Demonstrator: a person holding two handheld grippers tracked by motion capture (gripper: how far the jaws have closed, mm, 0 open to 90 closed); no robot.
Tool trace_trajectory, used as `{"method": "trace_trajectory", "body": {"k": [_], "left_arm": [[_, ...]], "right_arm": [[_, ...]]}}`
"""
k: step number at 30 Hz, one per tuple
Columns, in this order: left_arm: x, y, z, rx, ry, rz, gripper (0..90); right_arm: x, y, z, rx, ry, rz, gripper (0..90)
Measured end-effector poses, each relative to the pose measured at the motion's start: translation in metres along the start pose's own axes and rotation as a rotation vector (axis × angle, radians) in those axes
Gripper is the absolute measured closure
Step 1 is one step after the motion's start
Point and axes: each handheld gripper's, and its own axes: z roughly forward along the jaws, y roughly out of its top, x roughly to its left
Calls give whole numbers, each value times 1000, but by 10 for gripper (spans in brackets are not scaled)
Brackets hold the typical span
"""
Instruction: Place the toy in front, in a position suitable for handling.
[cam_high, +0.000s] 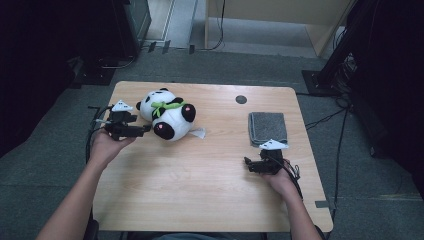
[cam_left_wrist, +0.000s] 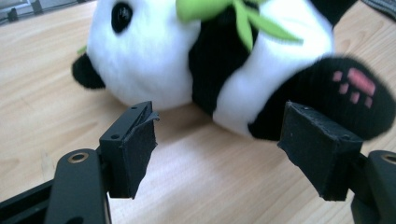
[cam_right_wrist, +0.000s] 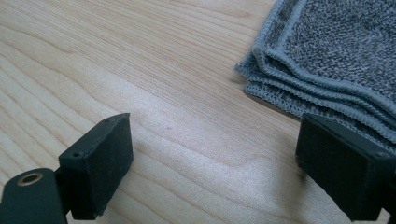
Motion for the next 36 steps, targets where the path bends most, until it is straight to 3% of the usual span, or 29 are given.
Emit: {"method": "trace_trajectory", "body": {"k": [5,9,12,20,23,29,33,36], "left_arm": [[1,18,6,1,-18,39,266],[7,29,8,-3,-37,26,266],[13,43,13,-4,-45,48,265],[19,63,30,5,-70,57,263],[21,65,36,3,-89,42,265],[9,67,50,44,-122,109,263],[8,62,58,59,-110,131,264],[8,60,58,42,-111,118,280]], "right_arm": [[0,0,0,1,0,1,112],[0,0,0,0,0,1,112],[0,0,0,1,0,0,112],[0,0,0,1,0,1,112],[0,0,0,1,0,1,112],[0,0,0,1,0,1,112],[0,0,0,1,0,1,112],[0,0,0,1,0,1,112]]}}
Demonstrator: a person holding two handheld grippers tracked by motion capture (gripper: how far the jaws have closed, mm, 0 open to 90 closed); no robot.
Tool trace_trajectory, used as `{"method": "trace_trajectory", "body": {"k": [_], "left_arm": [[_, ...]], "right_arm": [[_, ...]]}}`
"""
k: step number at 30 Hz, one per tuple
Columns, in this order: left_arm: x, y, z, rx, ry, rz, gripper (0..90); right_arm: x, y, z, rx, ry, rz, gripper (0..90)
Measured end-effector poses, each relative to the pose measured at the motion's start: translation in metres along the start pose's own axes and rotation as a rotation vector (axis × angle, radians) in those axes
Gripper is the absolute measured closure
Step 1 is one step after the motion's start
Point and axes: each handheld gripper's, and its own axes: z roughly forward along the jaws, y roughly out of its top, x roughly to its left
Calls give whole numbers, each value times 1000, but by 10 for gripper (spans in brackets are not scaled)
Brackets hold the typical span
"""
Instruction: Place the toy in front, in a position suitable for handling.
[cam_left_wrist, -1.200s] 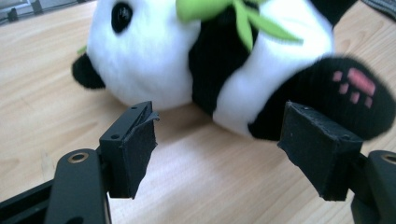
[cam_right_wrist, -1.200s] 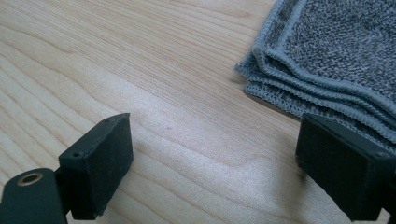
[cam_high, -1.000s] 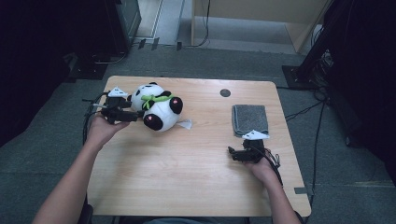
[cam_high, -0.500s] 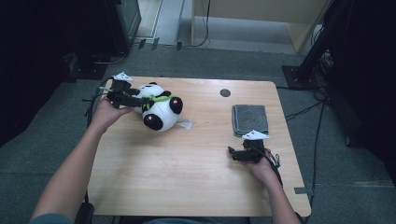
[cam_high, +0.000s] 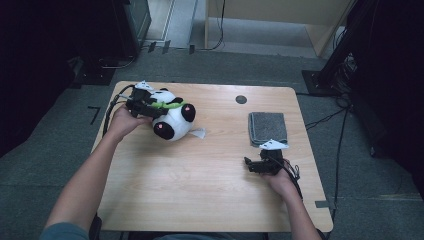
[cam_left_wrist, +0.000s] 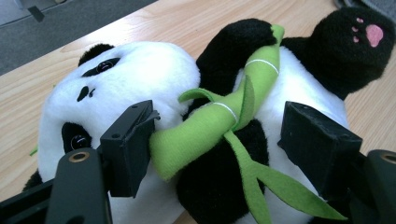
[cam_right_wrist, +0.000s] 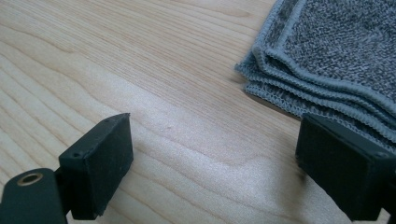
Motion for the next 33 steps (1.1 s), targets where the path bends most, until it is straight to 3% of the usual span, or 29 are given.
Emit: {"method": "trace_trajectory", "body": {"k": [3,4,7,8,11,15,20,25,27,33], "left_arm": [[-1,-2,-1,1,0,8,312],[0,-3,-2,5,-10,9,367],[3,-5,-4,26,-30,-13,403],[3,-6,-5,22,-35,-21,439],[7,-17,-3,-9,-50,-33,456],[12,-20,-1,-30,-81,-60,460],[7,-19,3,-18,-82,-66,548],[-2,-13,1,-8,-40,-91,677],[-6,-10,-1,-11,-35,-89,688],[-11,-7,-10,-43,-75,-178,735]], "right_arm": [[0,0,0,0,0,0,112],[0,0,0,0,0,0,112],[0,0,0,0,0,0,112],[0,0,0,0,0,0,112],[0,0,0,0,0,0,112],[0,0,0,-2,-1,-2,112],[0,0,0,-1,0,-3,112],[0,0,0,-1,0,-3,112],[0,0,0,-1,0,-2,112],[0,0,0,-1,0,-2,112]]}}
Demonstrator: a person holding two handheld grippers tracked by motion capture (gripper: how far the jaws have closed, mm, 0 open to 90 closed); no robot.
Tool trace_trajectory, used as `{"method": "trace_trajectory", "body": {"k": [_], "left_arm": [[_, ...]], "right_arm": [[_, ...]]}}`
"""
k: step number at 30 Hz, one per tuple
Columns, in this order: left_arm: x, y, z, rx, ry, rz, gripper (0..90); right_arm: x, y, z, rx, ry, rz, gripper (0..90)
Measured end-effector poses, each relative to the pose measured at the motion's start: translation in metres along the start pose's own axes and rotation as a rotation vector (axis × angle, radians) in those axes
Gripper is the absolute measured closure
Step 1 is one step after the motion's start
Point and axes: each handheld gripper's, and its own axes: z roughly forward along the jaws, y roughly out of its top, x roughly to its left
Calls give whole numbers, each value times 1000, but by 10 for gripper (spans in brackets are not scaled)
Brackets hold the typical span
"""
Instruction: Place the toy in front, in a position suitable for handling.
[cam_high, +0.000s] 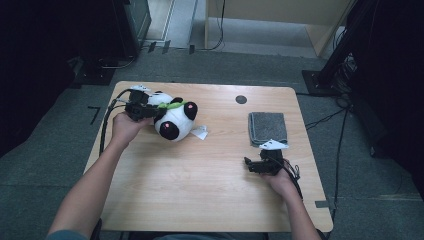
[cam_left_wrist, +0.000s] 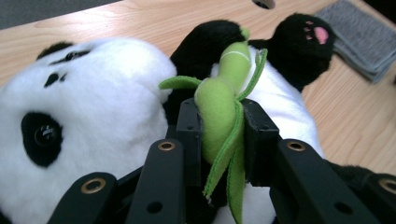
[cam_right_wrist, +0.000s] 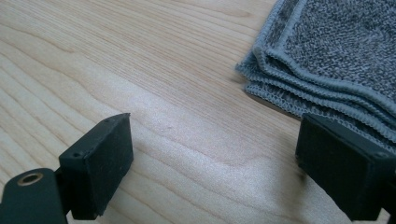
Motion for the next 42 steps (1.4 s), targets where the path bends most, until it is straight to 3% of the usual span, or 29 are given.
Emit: {"method": "trace_trajectory", "body": {"k": [3,6,10,20,25,31,37,42], "left_arm": [[-9,-2,-7,-24,-1,-27,739],[-20,-4,-11,-33,15,-17,741],[-35,-9,-16,-45,14,-55,742],[-83,-32,-28,-86,-15,-52,741],[-105,-42,-25,-67,-10,-35,740],[-129,-55,-11,-76,-35,-39,738],[-135,-60,0,-84,-38,-39,735],[-132,-60,1,-87,-39,-14,699]], "right_arm": [[0,0,0,0,0,0,112],[0,0,0,0,0,0,112],[0,0,0,0,0,0,112],[0,0,0,1,2,0,112],[0,1,1,1,2,-1,112],[1,1,2,1,0,2,110],[1,3,1,17,14,-13,110],[2,8,-2,55,15,7,185]]}}
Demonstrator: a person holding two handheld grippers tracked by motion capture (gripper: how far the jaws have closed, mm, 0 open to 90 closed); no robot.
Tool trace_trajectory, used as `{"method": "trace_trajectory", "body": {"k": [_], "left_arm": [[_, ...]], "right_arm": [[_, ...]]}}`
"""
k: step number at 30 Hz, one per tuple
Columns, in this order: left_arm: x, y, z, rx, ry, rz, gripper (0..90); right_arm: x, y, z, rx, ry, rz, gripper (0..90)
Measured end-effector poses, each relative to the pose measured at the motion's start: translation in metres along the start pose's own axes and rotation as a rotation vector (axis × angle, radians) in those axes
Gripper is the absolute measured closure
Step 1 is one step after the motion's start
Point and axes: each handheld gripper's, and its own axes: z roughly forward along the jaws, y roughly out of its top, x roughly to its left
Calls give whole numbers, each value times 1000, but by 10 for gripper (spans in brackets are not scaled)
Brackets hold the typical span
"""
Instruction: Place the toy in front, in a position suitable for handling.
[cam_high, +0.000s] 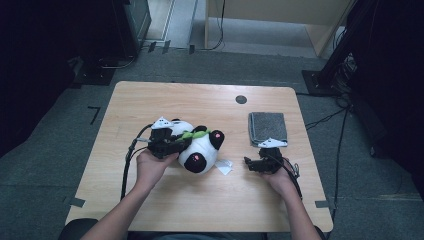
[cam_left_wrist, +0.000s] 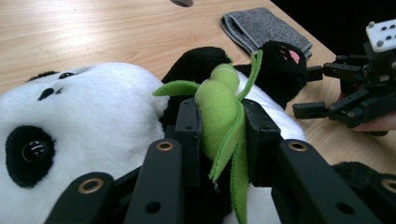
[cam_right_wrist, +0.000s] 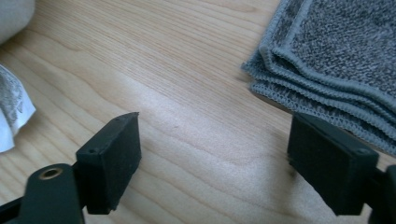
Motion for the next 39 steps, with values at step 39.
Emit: {"method": "trace_trajectory", "body": {"k": [39], "left_arm": [[101,-16,-50,-14,-15,109,387]], "right_arm": [[22,30,-28,-120,51,17,434]]}}
